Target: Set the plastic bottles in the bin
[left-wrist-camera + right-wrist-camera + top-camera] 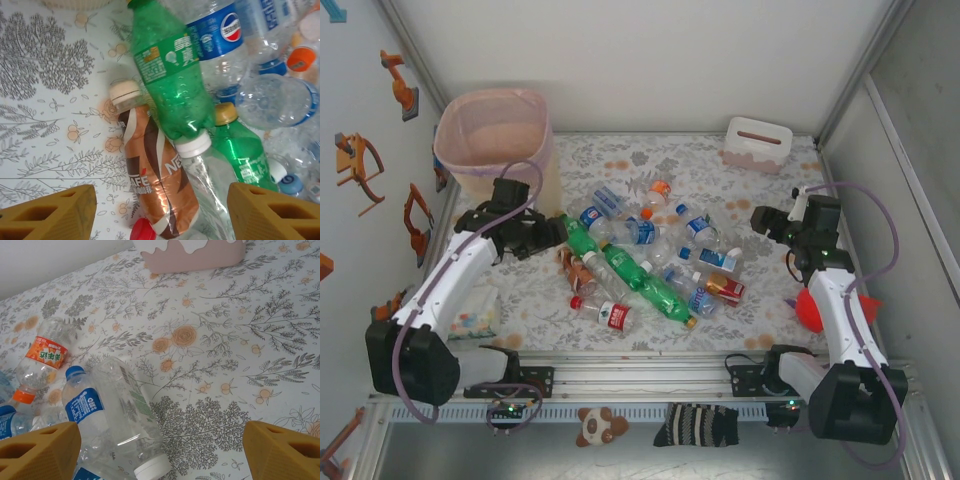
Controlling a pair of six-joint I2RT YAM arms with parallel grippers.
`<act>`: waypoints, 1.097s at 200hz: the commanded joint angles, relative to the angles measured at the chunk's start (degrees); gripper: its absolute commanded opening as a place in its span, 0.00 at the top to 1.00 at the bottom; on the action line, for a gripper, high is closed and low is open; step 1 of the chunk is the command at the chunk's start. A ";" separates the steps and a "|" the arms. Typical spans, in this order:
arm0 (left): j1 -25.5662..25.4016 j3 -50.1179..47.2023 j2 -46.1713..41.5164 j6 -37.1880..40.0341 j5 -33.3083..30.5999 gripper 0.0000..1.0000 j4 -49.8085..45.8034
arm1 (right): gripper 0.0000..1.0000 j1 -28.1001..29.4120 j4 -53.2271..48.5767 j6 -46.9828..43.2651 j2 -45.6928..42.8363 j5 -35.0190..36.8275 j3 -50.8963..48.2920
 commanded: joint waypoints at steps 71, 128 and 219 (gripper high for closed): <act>2.02 -6.44 11.57 -7.92 2.04 0.43 14.62 | 0.17 0.33 -0.24 0.58 -0.37 -0.26 0.52; 3.18 -7.12 17.30 -9.20 4.16 0.45 18.33 | 0.17 0.37 -0.58 0.35 -0.82 0.14 0.38; 3.79 -8.38 22.80 -9.71 4.84 0.50 21.22 | 0.17 0.37 -0.43 0.27 -0.30 0.33 0.46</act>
